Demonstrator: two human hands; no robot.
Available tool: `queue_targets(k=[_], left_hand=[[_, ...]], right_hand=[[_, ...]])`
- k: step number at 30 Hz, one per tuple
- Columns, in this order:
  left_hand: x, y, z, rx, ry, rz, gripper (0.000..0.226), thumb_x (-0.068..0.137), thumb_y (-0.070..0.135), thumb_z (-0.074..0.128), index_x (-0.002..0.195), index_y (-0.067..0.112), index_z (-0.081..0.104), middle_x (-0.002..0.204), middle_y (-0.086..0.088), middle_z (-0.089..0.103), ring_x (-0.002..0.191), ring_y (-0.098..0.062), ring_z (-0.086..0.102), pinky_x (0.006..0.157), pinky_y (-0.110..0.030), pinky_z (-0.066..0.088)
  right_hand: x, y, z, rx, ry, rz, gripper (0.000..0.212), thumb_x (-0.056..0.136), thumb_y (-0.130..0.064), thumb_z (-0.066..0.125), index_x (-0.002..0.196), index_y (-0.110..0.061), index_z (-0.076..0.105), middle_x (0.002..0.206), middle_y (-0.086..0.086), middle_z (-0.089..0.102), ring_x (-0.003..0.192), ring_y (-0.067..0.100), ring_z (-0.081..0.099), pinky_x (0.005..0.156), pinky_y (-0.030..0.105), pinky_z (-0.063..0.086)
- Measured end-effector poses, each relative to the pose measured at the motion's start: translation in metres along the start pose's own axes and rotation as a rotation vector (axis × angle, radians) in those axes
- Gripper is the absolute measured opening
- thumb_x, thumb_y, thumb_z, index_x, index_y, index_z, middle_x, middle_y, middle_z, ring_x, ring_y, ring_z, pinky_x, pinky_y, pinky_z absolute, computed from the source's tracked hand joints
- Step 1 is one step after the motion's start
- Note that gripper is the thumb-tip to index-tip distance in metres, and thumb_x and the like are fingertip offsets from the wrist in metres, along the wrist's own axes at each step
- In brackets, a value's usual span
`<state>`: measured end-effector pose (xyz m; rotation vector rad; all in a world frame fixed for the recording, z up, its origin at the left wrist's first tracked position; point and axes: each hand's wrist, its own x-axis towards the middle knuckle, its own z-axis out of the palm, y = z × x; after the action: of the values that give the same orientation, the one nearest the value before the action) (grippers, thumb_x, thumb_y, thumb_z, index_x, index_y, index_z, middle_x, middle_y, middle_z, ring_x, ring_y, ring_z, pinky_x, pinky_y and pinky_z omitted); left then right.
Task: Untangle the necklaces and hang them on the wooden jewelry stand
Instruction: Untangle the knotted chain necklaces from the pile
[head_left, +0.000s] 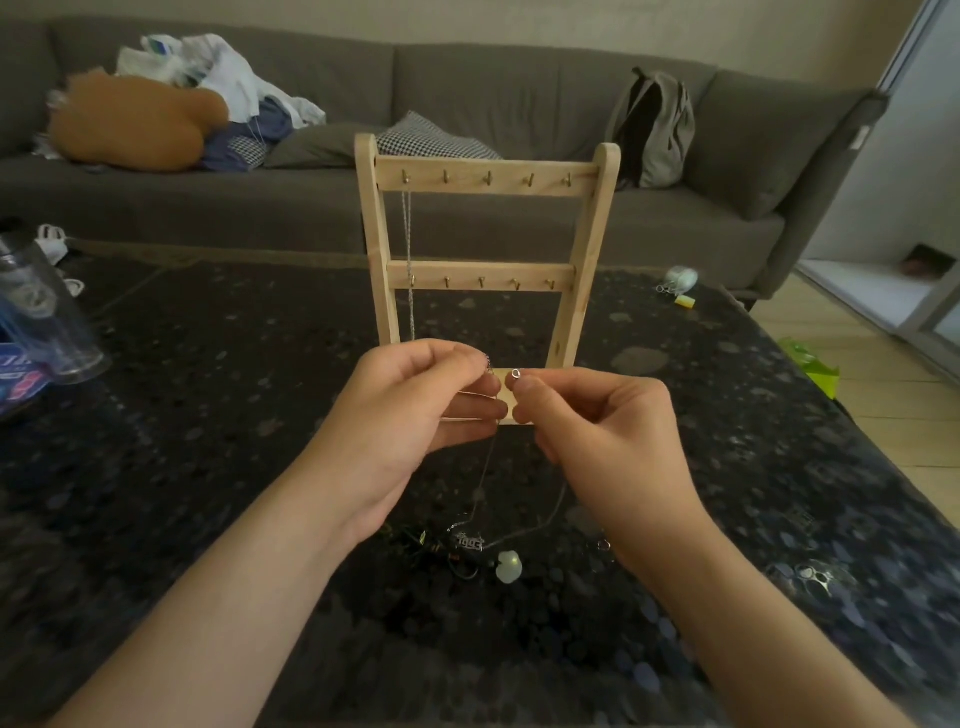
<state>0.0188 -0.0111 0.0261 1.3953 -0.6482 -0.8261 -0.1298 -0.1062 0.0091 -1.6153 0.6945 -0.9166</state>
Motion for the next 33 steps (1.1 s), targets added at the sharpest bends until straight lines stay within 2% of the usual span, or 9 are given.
queue_targets(k=[5,9,13,15,19,21,23,26,33], left_hand=[[0.000,0.000,-0.001,-0.027,-0.034,-0.012,0.016,0.105,0.013,0.066,0.116,0.006,0.074,0.105,-0.012,0.082,0.100,-0.027,0.081,0.091,-0.044,0.065],[0.000,-0.002,-0.002,-0.026,-0.054,-0.008,0.017,0.103,0.009,0.067,0.118,0.008,0.075,0.107,-0.010,0.083,0.102,-0.025,0.081,0.089,-0.040,0.066],[0.001,-0.004,-0.003,-0.042,-0.039,0.005,0.017,0.101,0.008,0.069,0.118,0.008,0.075,0.107,-0.012,0.083,0.101,-0.027,0.081,0.088,-0.039,0.066],[0.002,-0.005,-0.003,-0.055,-0.033,0.003,0.017,0.101,0.008,0.070,0.117,0.008,0.076,0.107,-0.013,0.082,0.101,-0.028,0.081,0.089,-0.040,0.066],[0.002,-0.004,-0.002,-0.087,-0.038,-0.024,0.016,0.101,0.008,0.070,0.117,0.009,0.075,0.108,-0.013,0.082,0.102,-0.027,0.081,0.089,-0.041,0.065],[0.001,-0.003,-0.002,-0.100,-0.039,-0.039,0.016,0.101,0.009,0.070,0.117,0.008,0.075,0.108,-0.012,0.083,0.102,-0.026,0.081,0.087,-0.040,0.065],[0.000,-0.002,-0.001,-0.117,-0.041,-0.050,0.017,0.102,0.009,0.069,0.118,0.007,0.073,0.106,-0.012,0.083,0.101,-0.025,0.082,0.085,-0.039,0.066],[0.000,-0.001,-0.001,-0.135,-0.038,-0.067,0.019,0.101,0.009,0.069,0.120,0.007,0.072,0.105,-0.012,0.083,0.100,-0.026,0.082,0.086,-0.040,0.066],[-0.001,0.000,0.000,-0.144,-0.041,-0.105,0.021,0.102,0.008,0.067,0.123,0.003,0.070,0.105,-0.015,0.082,0.100,-0.027,0.082,0.091,-0.043,0.066]], right_hand=[[-0.001,-0.001,0.001,-0.001,-0.014,-0.061,0.012,0.099,-0.013,0.075,0.095,-0.016,0.086,0.069,-0.009,0.077,0.060,0.000,0.067,0.058,0.010,0.048],[0.000,-0.001,0.000,-0.015,-0.014,-0.069,0.009,0.097,-0.016,0.077,0.094,-0.018,0.086,0.084,-0.005,0.082,0.081,0.012,0.079,0.073,0.018,0.059],[0.001,0.000,0.000,-0.044,-0.008,-0.082,0.011,0.098,-0.020,0.077,0.090,-0.020,0.084,0.081,-0.001,0.081,0.078,0.022,0.077,0.071,0.028,0.062],[0.002,0.002,0.000,-0.120,0.000,-0.135,0.013,0.100,-0.021,0.075,0.091,-0.024,0.083,0.077,-0.001,0.078,0.069,0.022,0.072,0.063,0.032,0.058],[0.003,0.008,0.000,-0.292,0.016,-0.249,0.012,0.101,-0.024,0.072,0.094,-0.030,0.081,0.068,-0.005,0.071,0.057,0.015,0.061,0.054,0.025,0.047],[0.002,0.008,0.001,-0.337,0.042,-0.306,0.012,0.099,-0.022,0.074,0.094,-0.031,0.081,0.068,-0.011,0.068,0.060,0.010,0.060,0.058,0.014,0.042],[0.001,0.007,0.002,-0.401,0.061,-0.374,0.010,0.097,-0.020,0.076,0.097,-0.028,0.082,0.073,-0.017,0.065,0.068,0.005,0.062,0.063,0.009,0.042],[0.000,0.007,0.003,-0.481,0.073,-0.454,0.009,0.096,-0.019,0.077,0.100,-0.024,0.083,0.078,-0.021,0.062,0.075,0.002,0.063,0.066,0.007,0.042],[0.001,0.011,0.003,-0.574,0.098,-0.544,0.011,0.095,-0.015,0.079,0.104,-0.019,0.083,0.085,-0.019,0.062,0.079,-0.001,0.062,0.070,0.006,0.044]])
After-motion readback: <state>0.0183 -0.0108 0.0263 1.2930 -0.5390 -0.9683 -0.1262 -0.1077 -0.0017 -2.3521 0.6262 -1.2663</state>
